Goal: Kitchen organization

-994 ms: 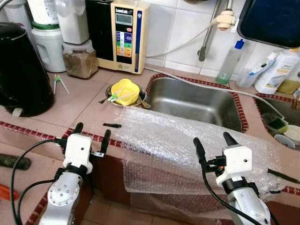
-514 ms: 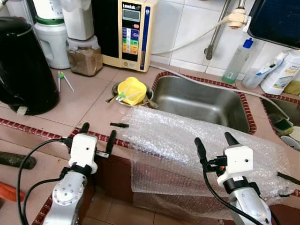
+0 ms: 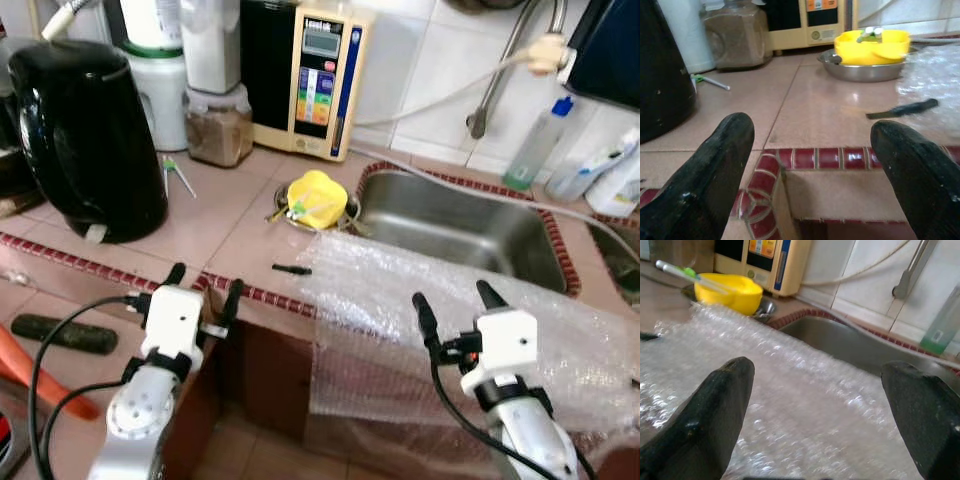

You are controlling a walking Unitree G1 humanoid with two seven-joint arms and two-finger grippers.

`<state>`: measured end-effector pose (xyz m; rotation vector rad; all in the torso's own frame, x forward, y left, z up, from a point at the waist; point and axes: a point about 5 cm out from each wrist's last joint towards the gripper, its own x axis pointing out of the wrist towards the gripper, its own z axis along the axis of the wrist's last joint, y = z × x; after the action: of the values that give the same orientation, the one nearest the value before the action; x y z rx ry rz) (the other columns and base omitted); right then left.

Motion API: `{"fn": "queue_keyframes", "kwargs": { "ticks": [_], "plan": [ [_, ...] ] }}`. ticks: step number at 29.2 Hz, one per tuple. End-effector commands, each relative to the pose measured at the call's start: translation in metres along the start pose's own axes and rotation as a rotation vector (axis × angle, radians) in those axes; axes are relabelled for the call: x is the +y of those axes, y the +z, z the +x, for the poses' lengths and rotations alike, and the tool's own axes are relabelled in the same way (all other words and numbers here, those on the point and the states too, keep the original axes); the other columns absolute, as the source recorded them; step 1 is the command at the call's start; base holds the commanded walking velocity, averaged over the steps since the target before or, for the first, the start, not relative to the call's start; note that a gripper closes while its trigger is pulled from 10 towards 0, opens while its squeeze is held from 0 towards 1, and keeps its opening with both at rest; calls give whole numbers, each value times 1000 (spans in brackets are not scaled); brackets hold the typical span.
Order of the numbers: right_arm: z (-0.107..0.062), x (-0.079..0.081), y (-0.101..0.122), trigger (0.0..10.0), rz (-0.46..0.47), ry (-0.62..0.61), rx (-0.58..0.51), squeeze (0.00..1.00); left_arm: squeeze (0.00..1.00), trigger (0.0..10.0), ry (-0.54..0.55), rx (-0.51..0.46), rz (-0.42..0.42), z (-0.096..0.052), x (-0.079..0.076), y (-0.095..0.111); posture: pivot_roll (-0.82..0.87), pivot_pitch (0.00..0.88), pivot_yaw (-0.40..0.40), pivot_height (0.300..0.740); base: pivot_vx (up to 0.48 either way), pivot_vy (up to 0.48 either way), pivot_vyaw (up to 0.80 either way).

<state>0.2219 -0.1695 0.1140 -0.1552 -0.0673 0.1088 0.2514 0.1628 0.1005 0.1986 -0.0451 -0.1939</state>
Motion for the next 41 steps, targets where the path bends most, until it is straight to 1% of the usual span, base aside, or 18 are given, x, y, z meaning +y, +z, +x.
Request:
{"fn": "queue_keyframes", "kwargs": {
  "ticks": [1, 7, 18, 26, 28, 30, 31, 32, 33, 35, 39, 41],
  "plan": [
    [2, 1, 5, 10000, -1, 7, -22, 0, 0, 10000, 13, -12, 33, 0, 6, 3, 206, 0, -74, 740, 0, 0, 0],
    [2, 2, 5, 10000, -1, 7, -25, 0, 0, 10000, 9, -15, 38, 0, 6, 3, 207, 0, -73, 740, 0, 0, 0],
    [4, 2, 6, 10000, -2, 8, -32, 0, 0, 10000, -15, -28, 53, 1, 2, 6, 209, 0, -70, 740, 0, 0, 0],
    [4, 3, 7, 10000, -10, 13, -41, 0, 0, 10000, -21, -38, 45, 1, 2, 7, 210, 0, -72, 740, 0, 0, 0],
    [5, 1, 13, 10000, -21, 3, -62, 0, 0, 10000, -33, -68, 49, 3, 0, 14, 209, 0, -73, 740, 0, 0, 0],
    [6, 0, 14, 10000, -23, -1, -65, 0, 0, 10000, -39, -78, 48, 3, -1, 16, 208, 0, -75, 740, 0, 0, 0],
    [6, -1, 15, 10000, -22, -10, -66, 0, 0, 10000, -60, -99, 31, 3, -4, 21, 207, 0, -77, 740, 0, 0, 0],
    [6, -1, 15, 10000, -22, -10, -66, 0, 0, 10000, -60, -99, 31, 3, -4, 21, 207, 0, -77, 740, 0, 0, 0],
    [6, -2, 14, 10000, -21, -13, -62, 0, 0, 10000, -108, -128, 0, 4, -10, 28, 208, 0, -81, 740, 0, 0, 0],
    [5, -2, 13, 10000, -23, -12, -58, 0, 0, 10000, -143, -147, -6, 5, -16, 33, 208, 0, -82, 740, 0, 0, -681],
    [6, -1, 13, 10000, -21, -8, -57, 0, 0, 10000, -156, -141, -13, 6, -18, 33, 209, 0, -84, 740, 0, 0, -723],
    [6, 0, 12, 10000, -21, -2, -56, 0, 0, 10000, -153, -137, -17, 7, -18, 32, 207, 0, -87, 740, 0, 0, 0]
  ]
}}
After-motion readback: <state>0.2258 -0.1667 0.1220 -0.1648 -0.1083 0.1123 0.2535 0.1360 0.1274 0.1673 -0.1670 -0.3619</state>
